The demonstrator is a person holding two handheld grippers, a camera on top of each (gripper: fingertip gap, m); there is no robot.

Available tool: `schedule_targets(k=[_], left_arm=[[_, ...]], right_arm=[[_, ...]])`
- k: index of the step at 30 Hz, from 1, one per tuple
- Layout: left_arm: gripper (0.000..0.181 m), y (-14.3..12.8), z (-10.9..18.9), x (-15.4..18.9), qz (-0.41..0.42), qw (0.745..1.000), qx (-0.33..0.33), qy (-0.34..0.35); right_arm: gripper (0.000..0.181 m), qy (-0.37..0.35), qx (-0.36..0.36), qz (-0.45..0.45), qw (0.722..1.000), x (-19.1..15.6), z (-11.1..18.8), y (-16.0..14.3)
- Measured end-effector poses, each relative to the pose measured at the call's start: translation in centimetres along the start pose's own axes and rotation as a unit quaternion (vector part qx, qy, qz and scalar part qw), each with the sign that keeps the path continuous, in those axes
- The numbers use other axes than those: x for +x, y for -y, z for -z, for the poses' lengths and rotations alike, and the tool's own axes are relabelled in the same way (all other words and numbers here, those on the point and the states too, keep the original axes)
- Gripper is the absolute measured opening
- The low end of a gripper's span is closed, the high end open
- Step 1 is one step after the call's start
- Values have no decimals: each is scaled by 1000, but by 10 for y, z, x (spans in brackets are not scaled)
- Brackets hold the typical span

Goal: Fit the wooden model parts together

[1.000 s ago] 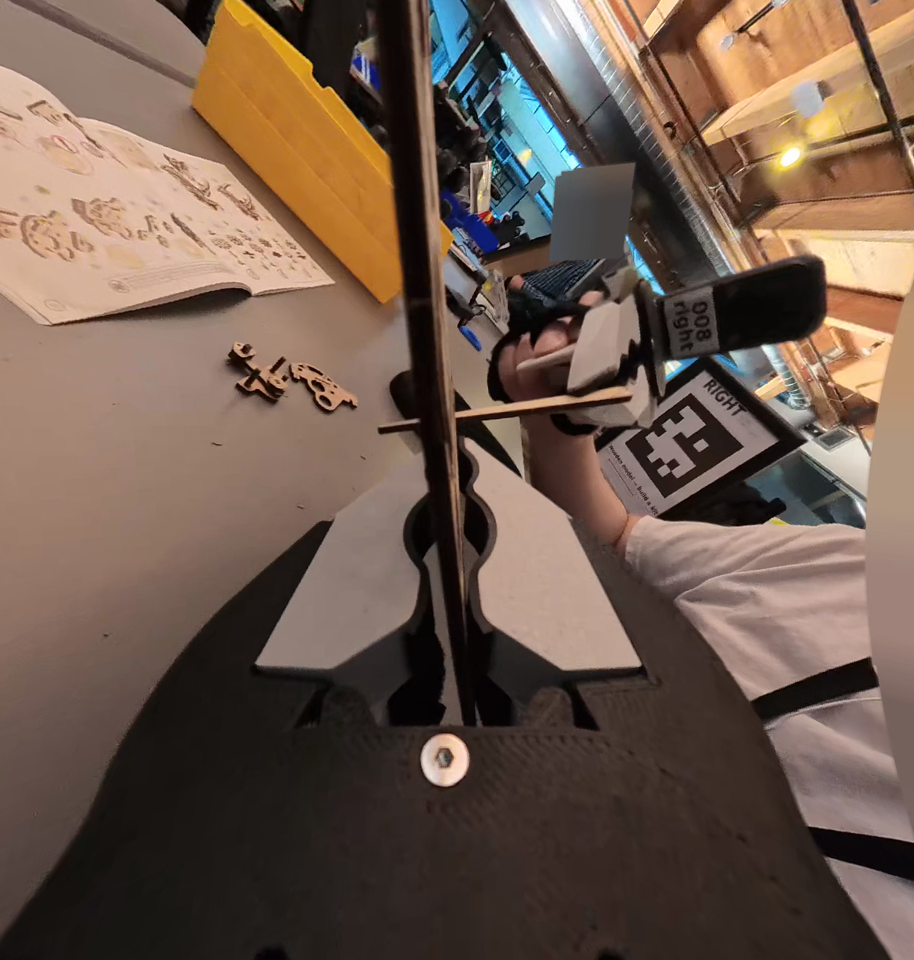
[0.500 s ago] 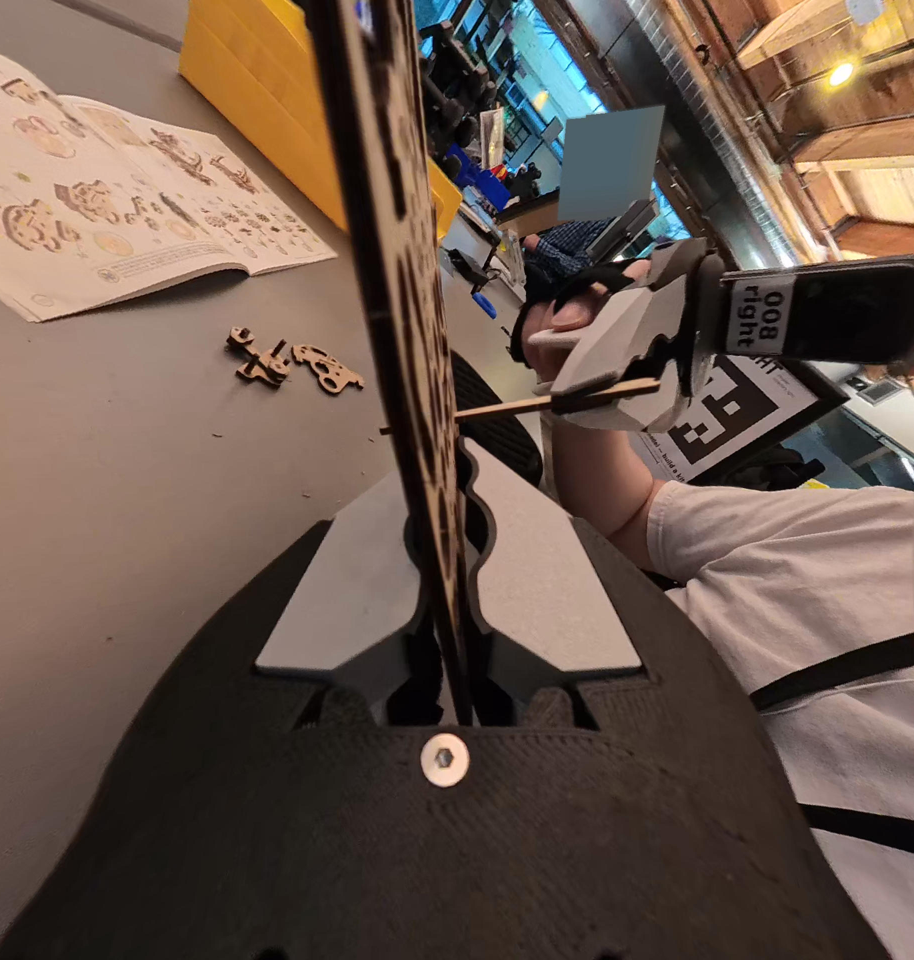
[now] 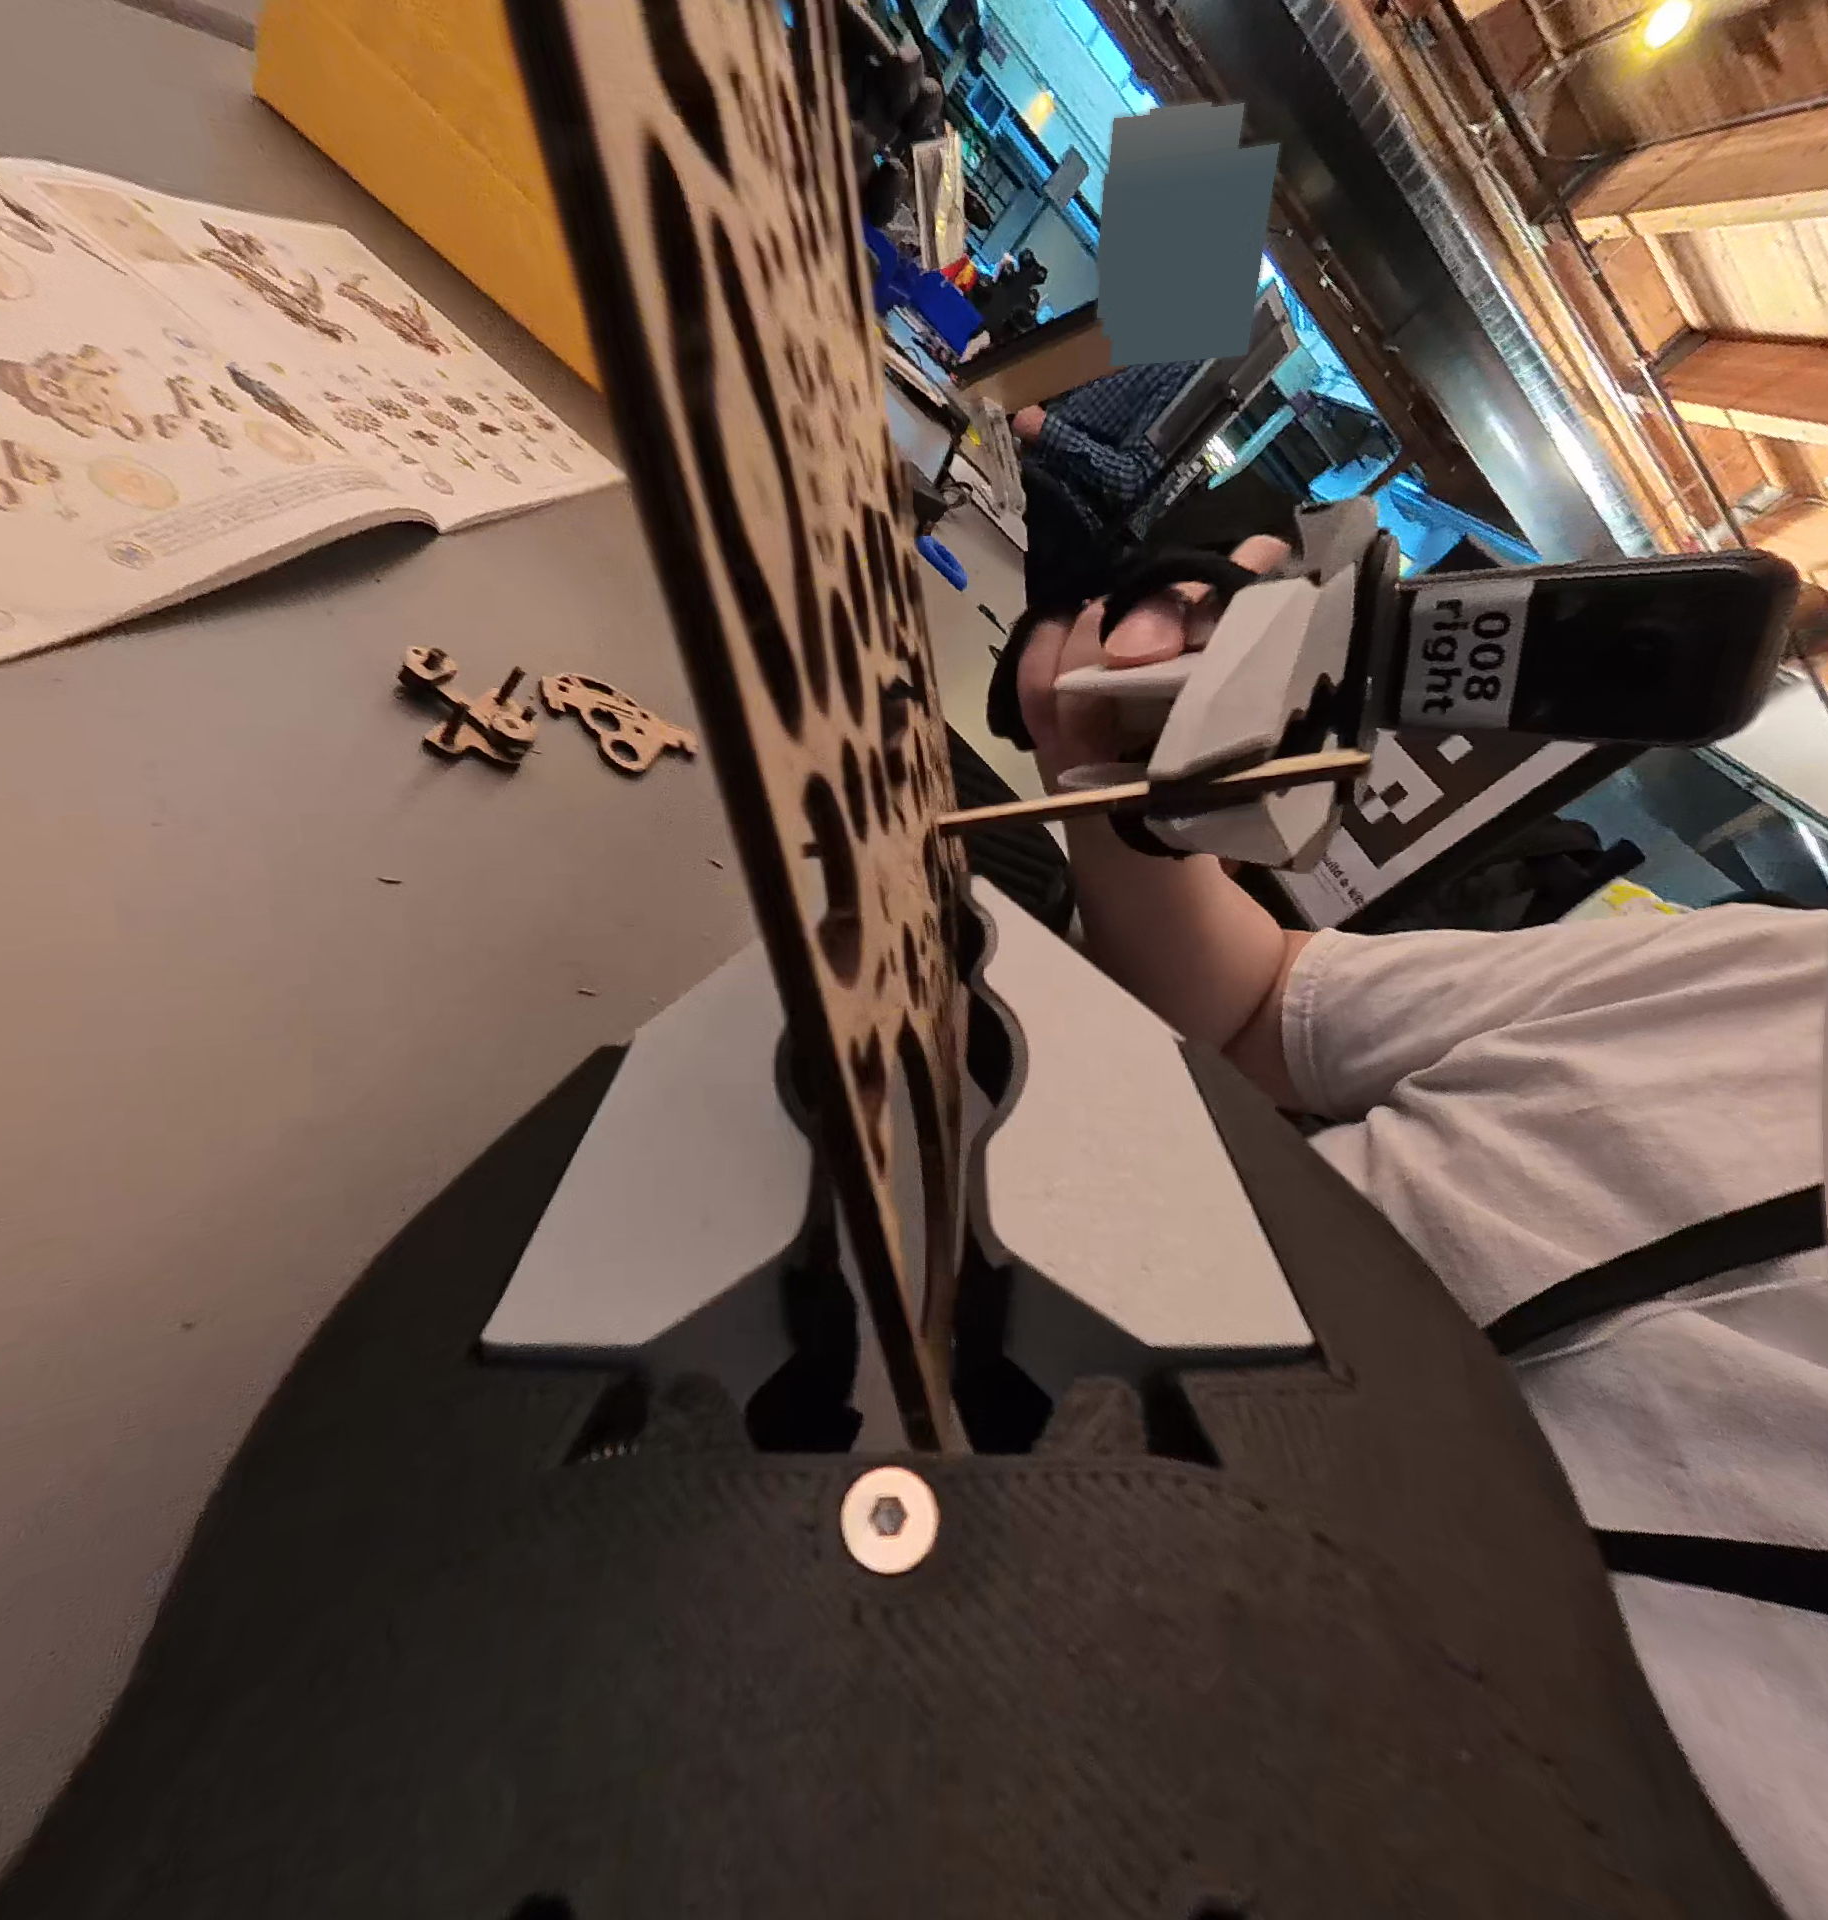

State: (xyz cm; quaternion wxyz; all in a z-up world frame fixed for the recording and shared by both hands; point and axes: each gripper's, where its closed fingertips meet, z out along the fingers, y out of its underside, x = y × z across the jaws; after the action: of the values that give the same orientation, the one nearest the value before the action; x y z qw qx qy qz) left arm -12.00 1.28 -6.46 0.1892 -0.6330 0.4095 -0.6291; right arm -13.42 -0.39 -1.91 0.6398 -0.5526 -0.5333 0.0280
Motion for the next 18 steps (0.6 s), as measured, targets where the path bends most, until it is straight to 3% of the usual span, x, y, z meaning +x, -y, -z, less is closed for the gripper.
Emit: schedule_targets(k=[1,3,11,18], left_arm=[[16,-4,-2,2,2,1000,-10,-7],[3,-9,-6,8,8,999,-22,-29],[1,1,-4,8,25,999,19,-40],[1,-11,-6,9,-36,999,-32,2]], right_arm=[[0,-7,0,6,1000,1,0,0],[0,-10,1,11,1000,0,-1,1],[0,-17,31,-37,999,2,-3,4],[0,17,34,-102,994,5,-3,1]])
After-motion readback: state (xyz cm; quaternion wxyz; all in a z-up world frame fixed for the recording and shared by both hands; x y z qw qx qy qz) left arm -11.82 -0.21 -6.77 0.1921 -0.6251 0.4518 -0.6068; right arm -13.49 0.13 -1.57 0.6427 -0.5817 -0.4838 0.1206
